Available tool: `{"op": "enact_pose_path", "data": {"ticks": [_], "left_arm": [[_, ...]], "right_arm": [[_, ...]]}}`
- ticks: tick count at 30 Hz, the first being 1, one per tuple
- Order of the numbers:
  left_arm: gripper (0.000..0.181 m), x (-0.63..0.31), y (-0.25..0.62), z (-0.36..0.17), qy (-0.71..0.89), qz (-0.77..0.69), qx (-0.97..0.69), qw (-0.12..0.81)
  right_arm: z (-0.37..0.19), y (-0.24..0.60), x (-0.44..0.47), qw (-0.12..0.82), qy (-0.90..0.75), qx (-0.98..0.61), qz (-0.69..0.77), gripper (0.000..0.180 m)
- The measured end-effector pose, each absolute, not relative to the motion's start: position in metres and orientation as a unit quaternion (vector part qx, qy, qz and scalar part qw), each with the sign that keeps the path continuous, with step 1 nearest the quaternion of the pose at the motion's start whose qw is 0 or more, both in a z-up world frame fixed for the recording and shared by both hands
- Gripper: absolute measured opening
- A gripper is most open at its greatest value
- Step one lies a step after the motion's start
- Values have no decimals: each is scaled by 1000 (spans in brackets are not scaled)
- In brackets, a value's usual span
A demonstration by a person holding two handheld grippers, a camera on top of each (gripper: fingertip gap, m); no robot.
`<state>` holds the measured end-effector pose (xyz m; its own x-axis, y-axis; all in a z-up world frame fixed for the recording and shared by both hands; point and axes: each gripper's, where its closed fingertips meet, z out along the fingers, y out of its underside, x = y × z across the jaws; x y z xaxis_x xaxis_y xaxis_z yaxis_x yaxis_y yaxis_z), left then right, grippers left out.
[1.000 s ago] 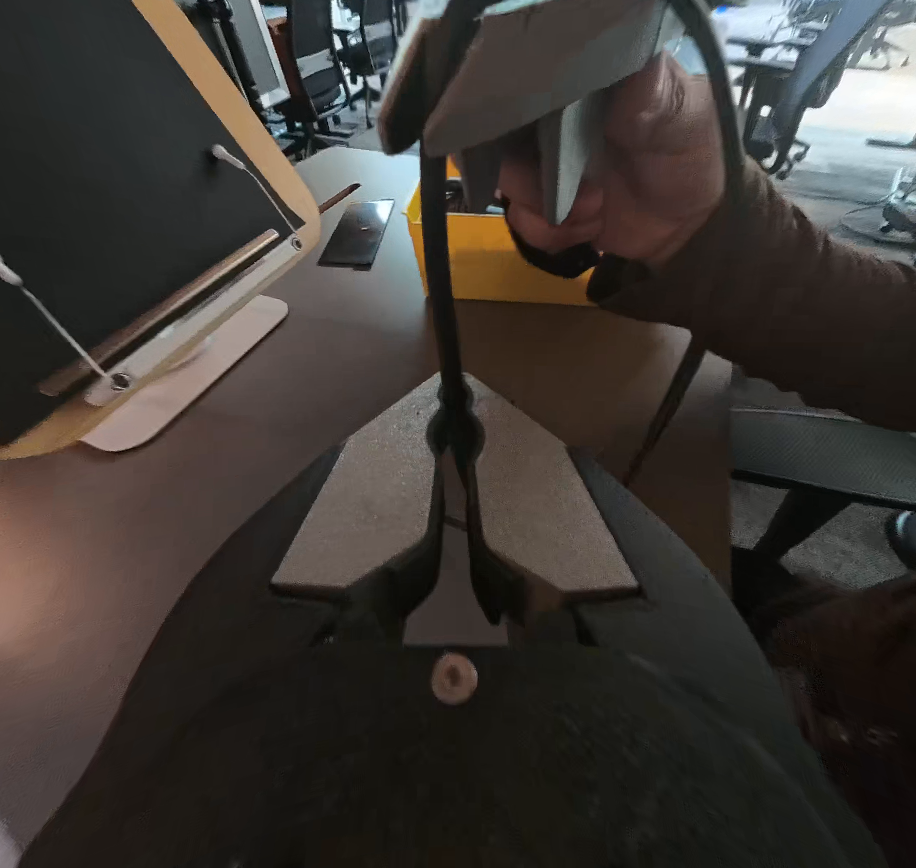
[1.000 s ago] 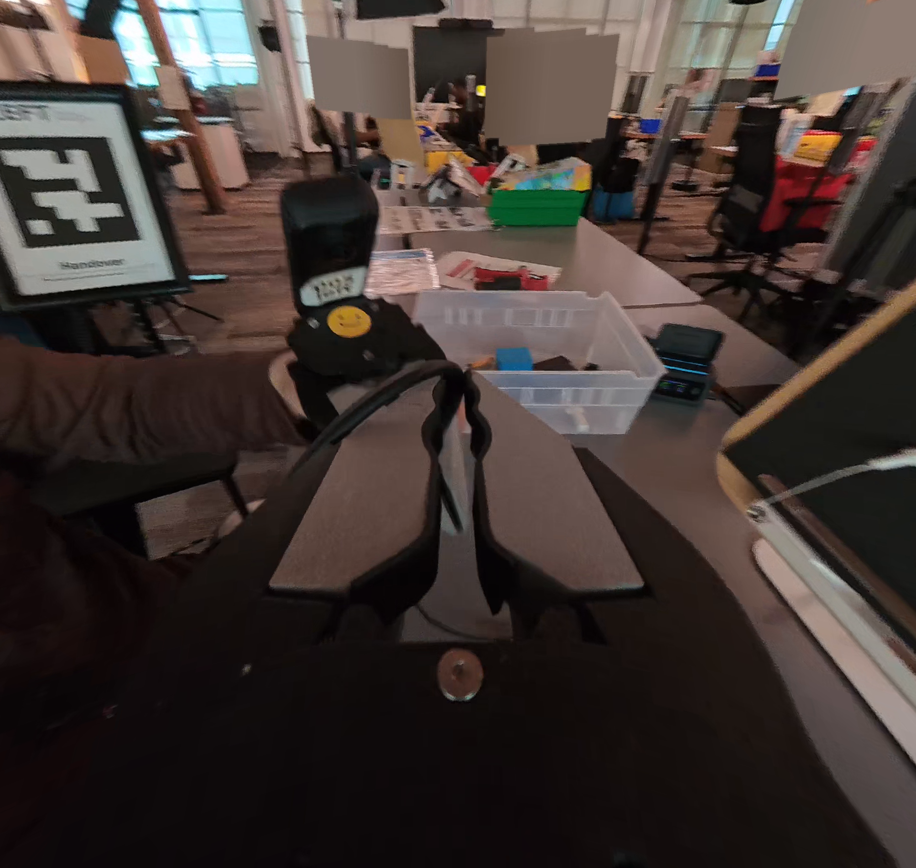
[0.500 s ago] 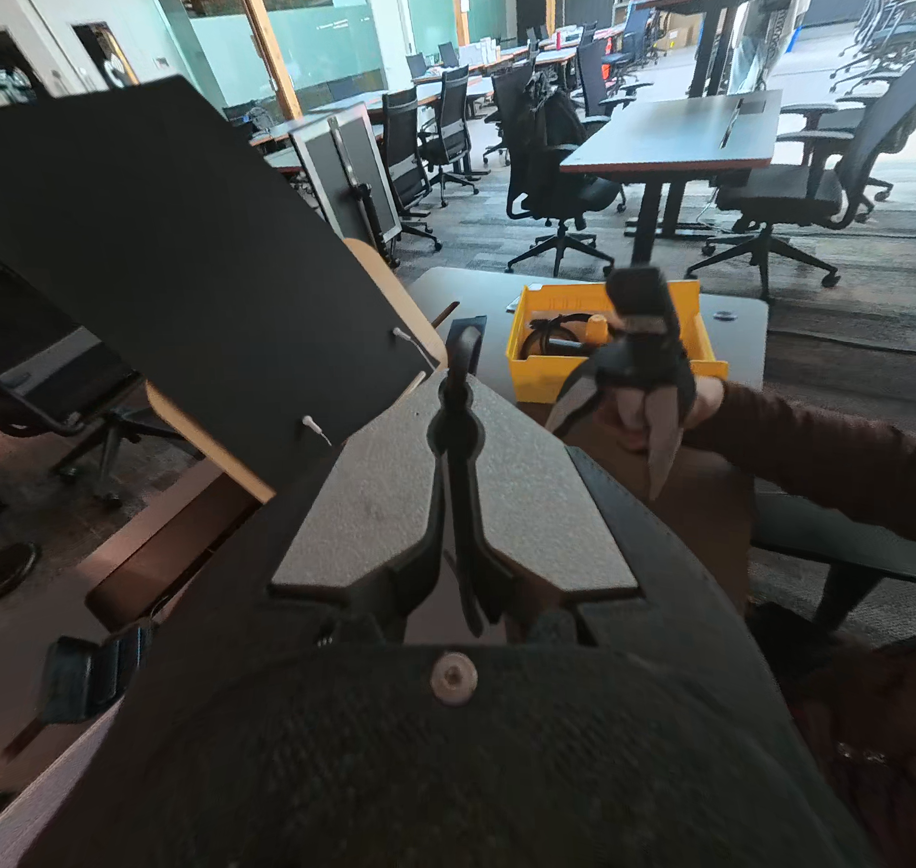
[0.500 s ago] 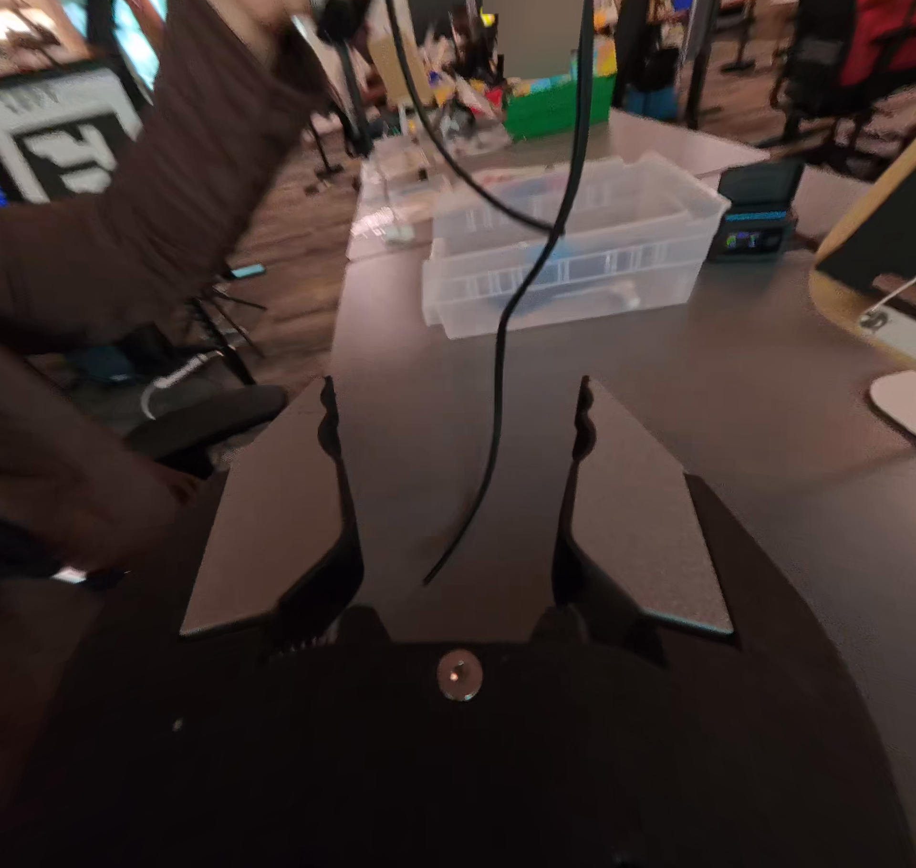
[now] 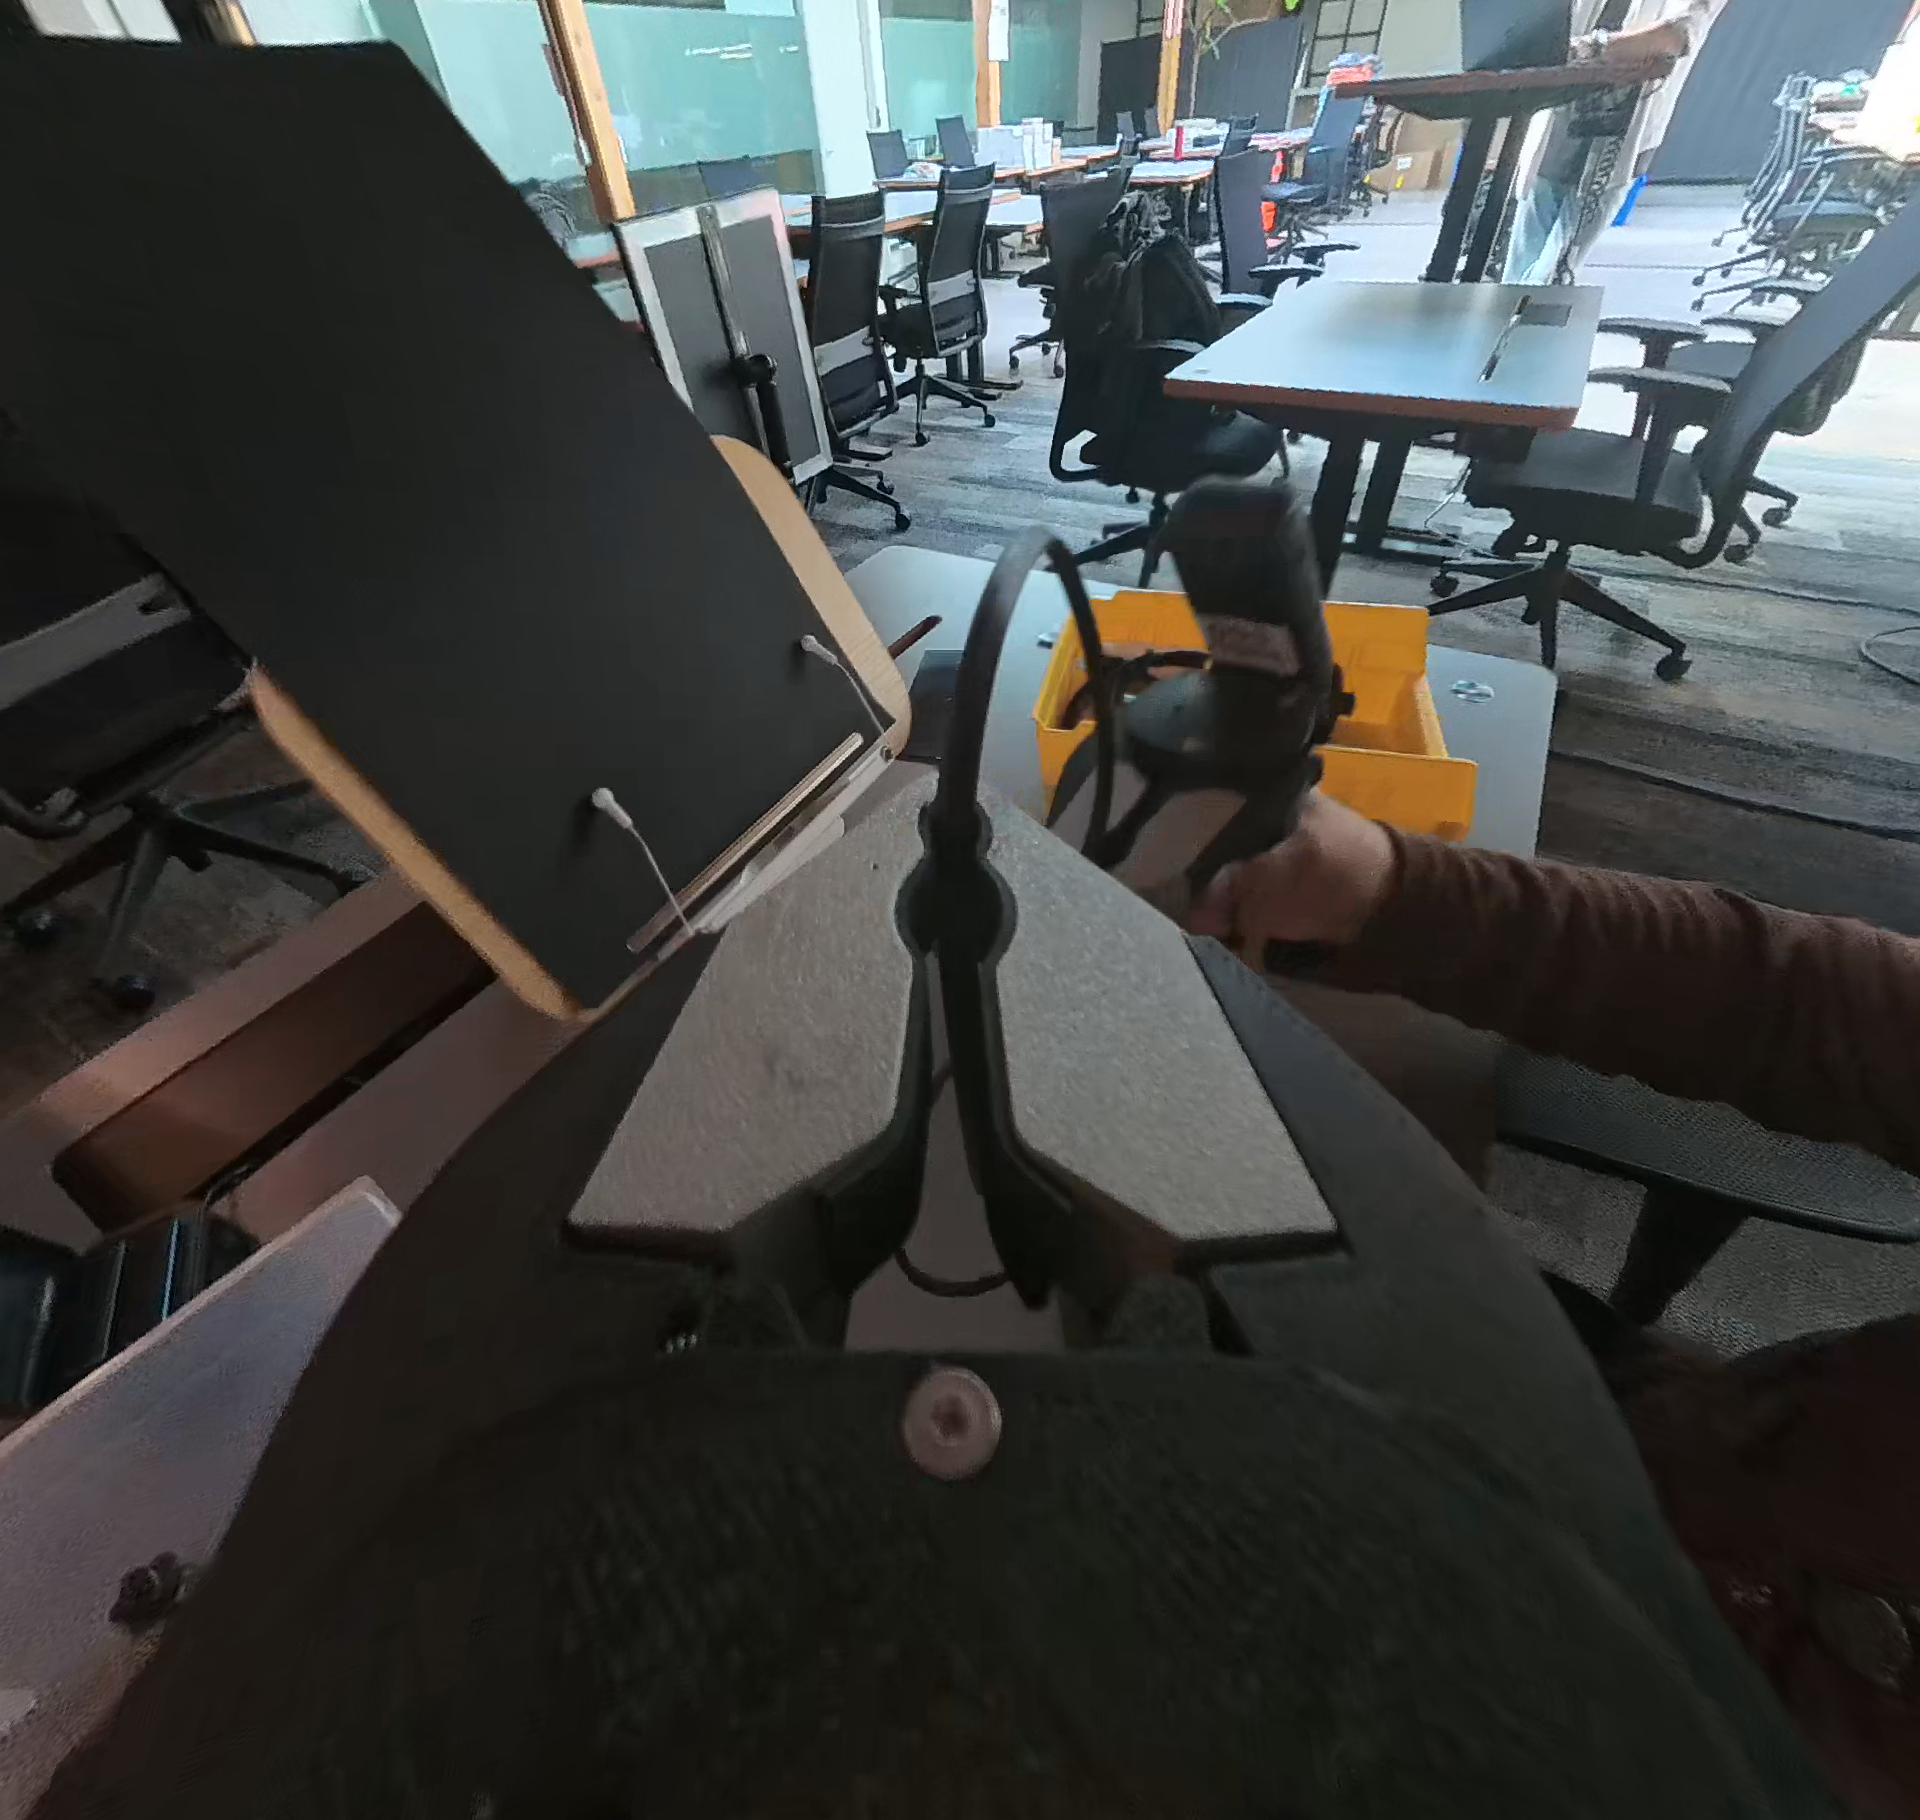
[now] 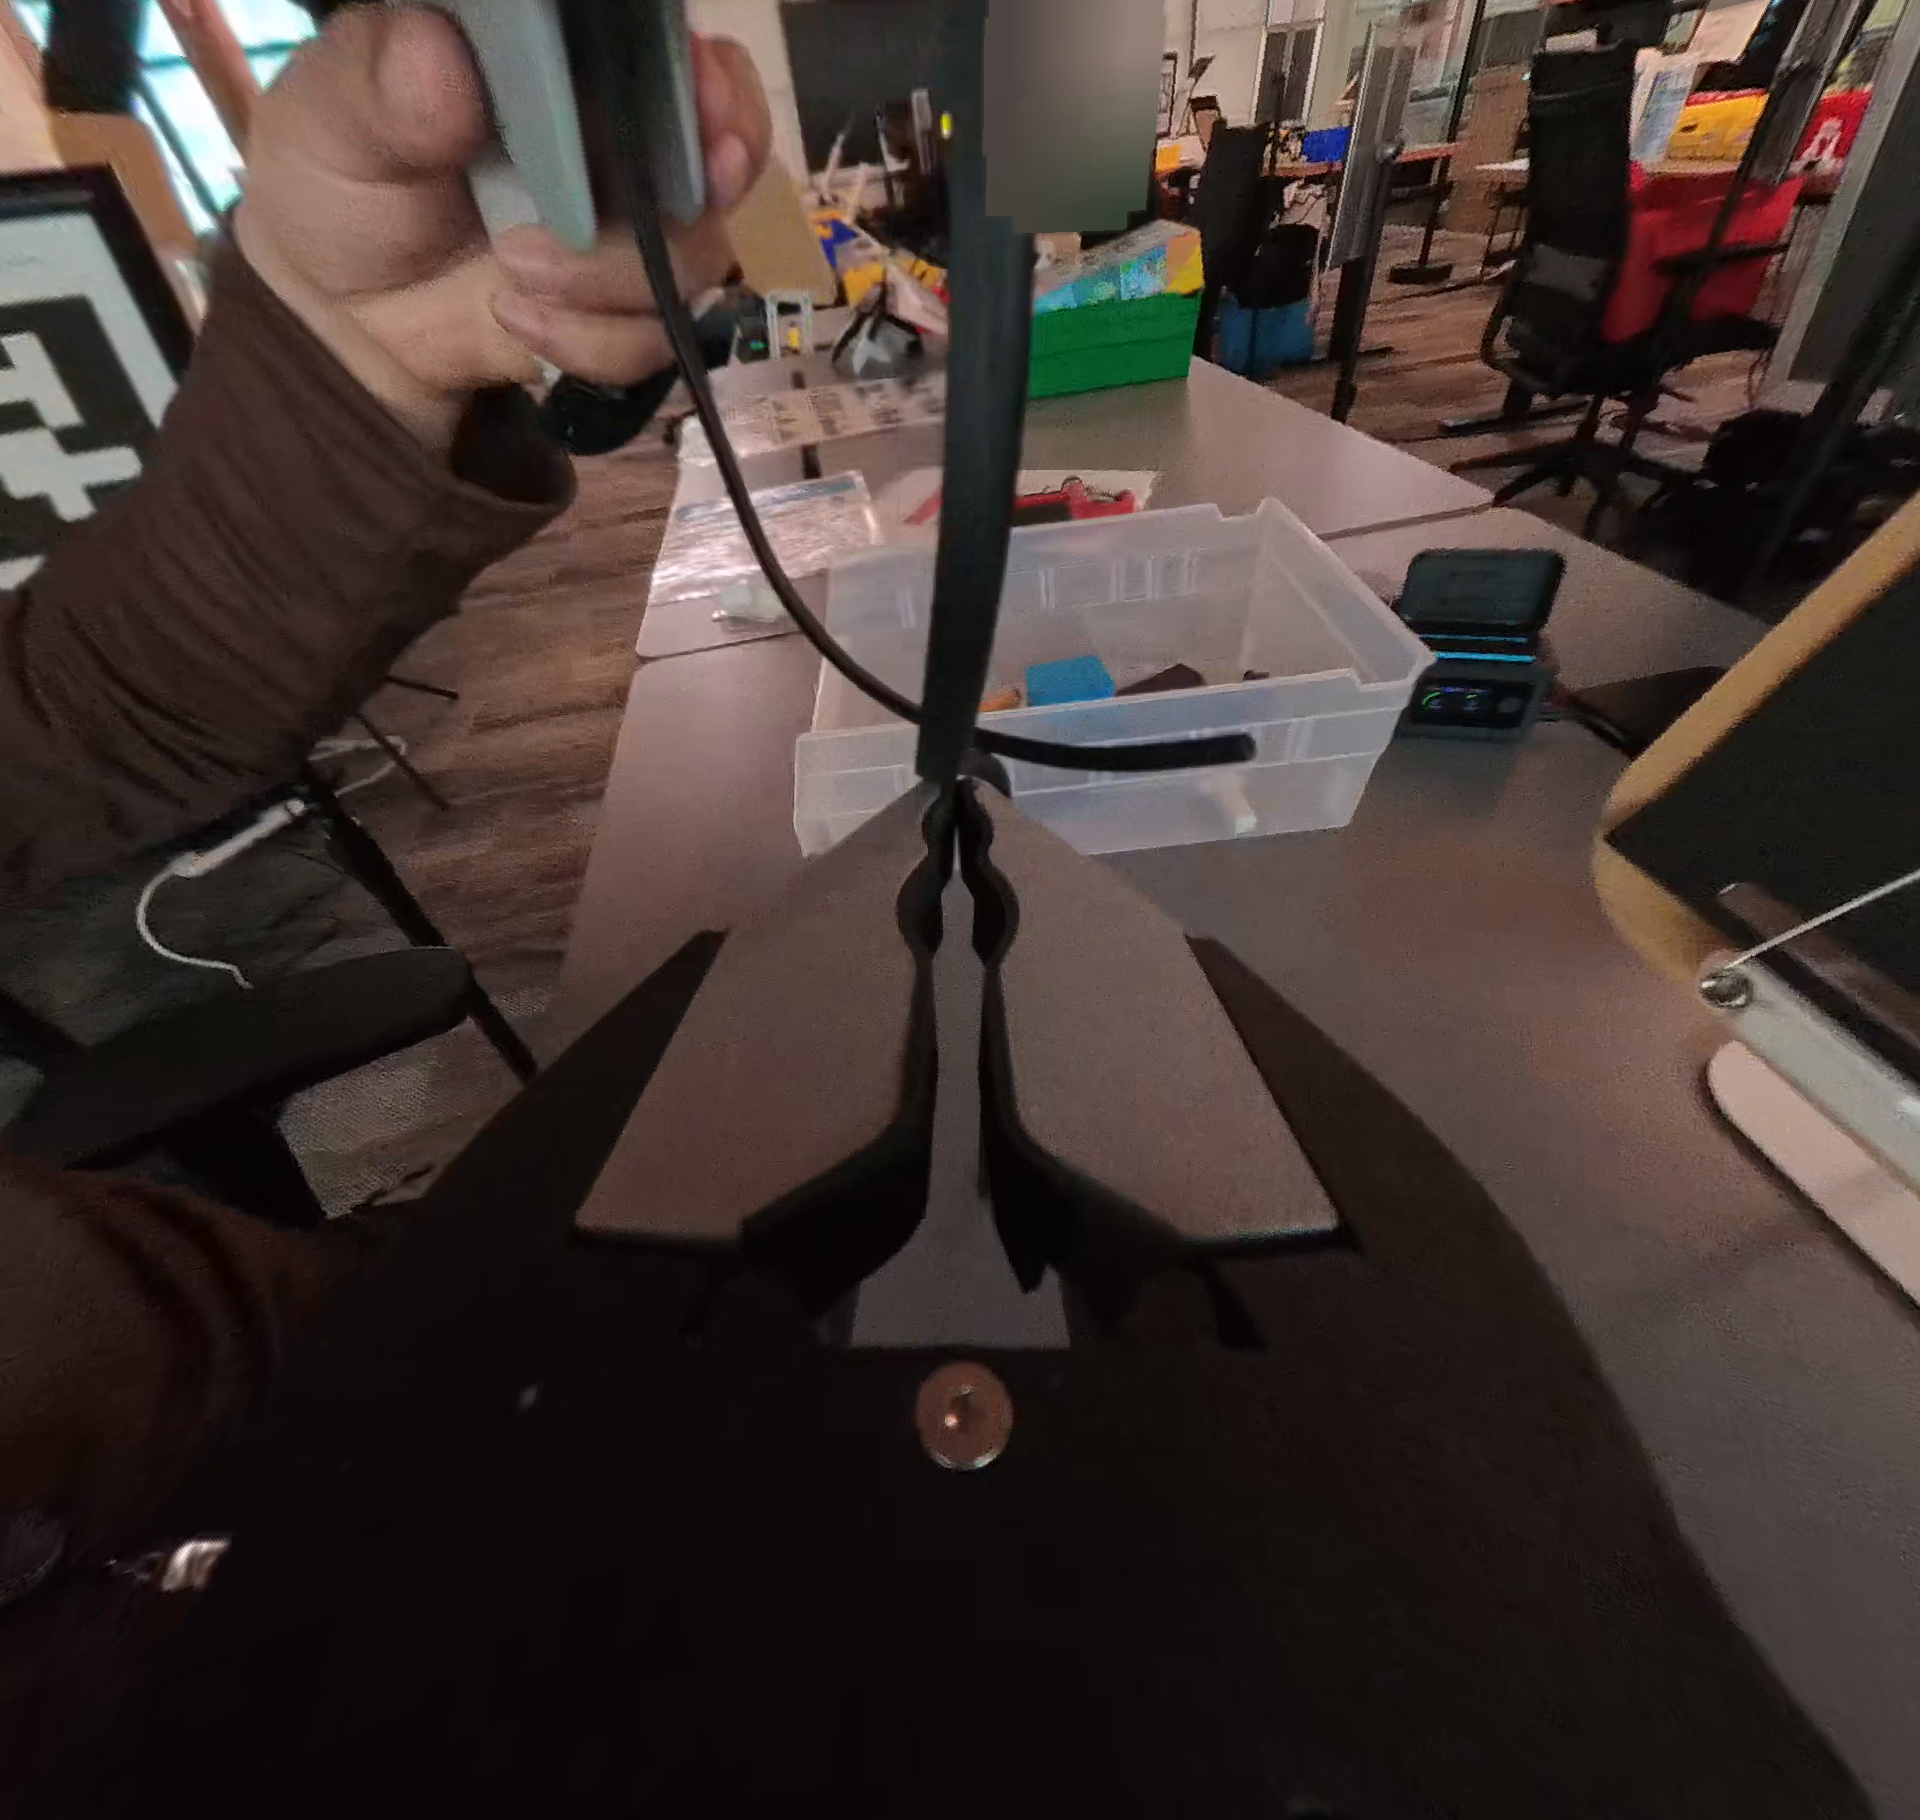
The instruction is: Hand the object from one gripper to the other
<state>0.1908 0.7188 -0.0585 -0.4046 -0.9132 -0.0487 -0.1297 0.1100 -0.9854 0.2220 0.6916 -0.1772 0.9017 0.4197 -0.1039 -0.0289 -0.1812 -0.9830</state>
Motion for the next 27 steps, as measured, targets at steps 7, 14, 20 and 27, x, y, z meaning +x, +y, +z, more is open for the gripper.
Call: {"op": "enact_pose_path", "data": {"ticks": [7, 14, 20, 27], "left_arm": [[0, 188, 727, -69, 634, -549, -411, 357], [0, 189, 718, -80, 656, -531, -410, 346], [0, 189, 714, -83, 663, -524, -405, 349], [0, 189, 709, -85, 667, -523, -403, 344]], "right_arm": [[-186, 687, 218, 610, -118, -766, 164, 3], [-208, 698, 204, 606, -97, -758, 221, 32], [-219, 700, 213, 602, -90, -777, 161, 34], [-229, 708, 206, 585, -115, -786, 160, 1]]}}
